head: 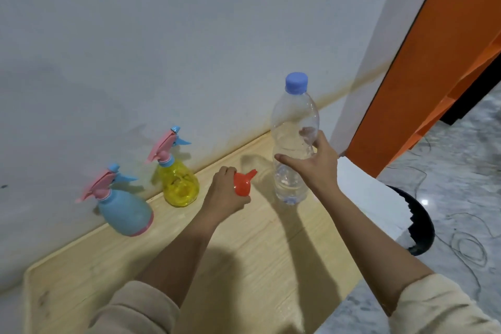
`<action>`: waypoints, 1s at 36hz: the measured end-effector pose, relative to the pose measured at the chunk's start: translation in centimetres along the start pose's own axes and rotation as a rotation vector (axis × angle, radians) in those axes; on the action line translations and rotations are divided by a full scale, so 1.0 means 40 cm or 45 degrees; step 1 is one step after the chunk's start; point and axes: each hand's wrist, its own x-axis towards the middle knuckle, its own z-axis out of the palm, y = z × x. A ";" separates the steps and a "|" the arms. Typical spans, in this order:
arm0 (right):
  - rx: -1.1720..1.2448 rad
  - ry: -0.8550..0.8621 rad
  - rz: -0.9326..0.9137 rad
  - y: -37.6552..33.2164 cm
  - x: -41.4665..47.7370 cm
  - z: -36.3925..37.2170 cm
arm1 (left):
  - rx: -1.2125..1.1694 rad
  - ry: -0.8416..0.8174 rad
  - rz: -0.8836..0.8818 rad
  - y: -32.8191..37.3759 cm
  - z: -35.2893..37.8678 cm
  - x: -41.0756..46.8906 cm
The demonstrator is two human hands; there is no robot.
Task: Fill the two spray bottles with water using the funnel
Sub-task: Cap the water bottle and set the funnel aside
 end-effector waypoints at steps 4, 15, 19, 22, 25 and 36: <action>0.044 -0.023 -0.045 -0.021 0.065 0.021 | -0.310 0.194 -0.238 -0.005 -0.001 0.027; 0.130 -0.191 -0.148 -0.035 0.238 0.112 | -0.416 0.595 -0.451 -0.039 0.063 0.115; 0.137 -0.233 -0.162 -0.026 0.271 0.137 | -0.397 0.586 -0.519 -0.061 0.079 0.126; 0.134 -0.251 -0.163 -0.024 0.292 0.147 | -0.386 0.588 -0.547 -0.072 0.087 0.125; 0.142 -0.273 -0.170 -0.025 0.309 0.154 | -0.367 0.589 -0.569 -0.077 0.093 0.127; 0.108 -0.290 -0.151 0.002 0.349 0.165 | -0.370 0.542 -0.674 -0.075 0.111 0.120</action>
